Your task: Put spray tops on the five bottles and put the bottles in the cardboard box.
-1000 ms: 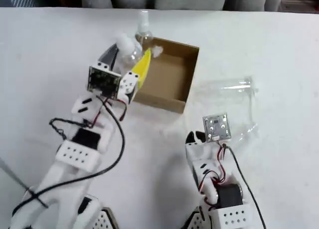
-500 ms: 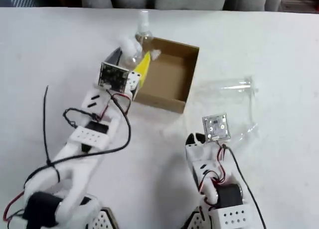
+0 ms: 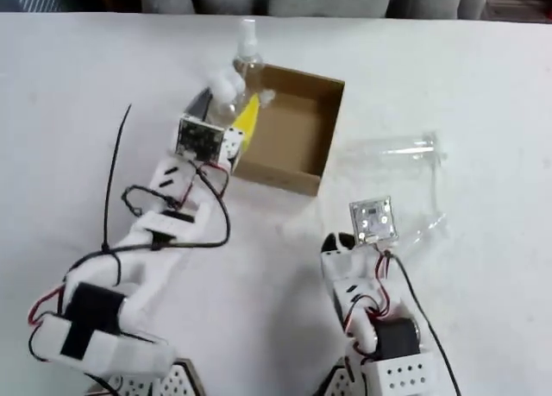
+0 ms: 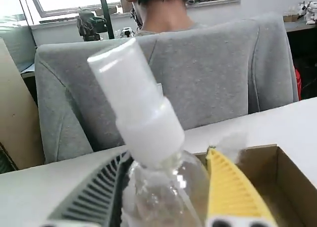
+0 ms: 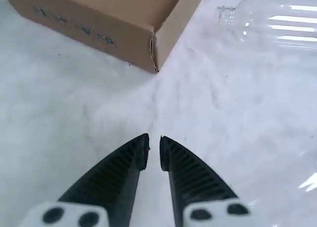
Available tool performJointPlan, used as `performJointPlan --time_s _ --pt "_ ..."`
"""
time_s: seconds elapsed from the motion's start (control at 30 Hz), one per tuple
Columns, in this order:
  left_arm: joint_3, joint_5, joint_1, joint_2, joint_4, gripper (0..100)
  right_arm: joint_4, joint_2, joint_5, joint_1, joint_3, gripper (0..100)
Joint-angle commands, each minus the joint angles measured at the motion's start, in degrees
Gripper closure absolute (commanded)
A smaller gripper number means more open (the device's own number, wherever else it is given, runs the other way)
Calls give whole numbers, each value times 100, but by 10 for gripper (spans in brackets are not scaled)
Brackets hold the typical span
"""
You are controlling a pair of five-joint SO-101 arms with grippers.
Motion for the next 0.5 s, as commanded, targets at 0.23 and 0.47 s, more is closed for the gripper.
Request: performJointPlan --time_s 0.23,0.47 --pt "-299 -44 -101 338 -554 979 57 -31 26 4 53 982" --pt "-299 -44 -101 620 -554 979 57 -13 26 4 53 982"
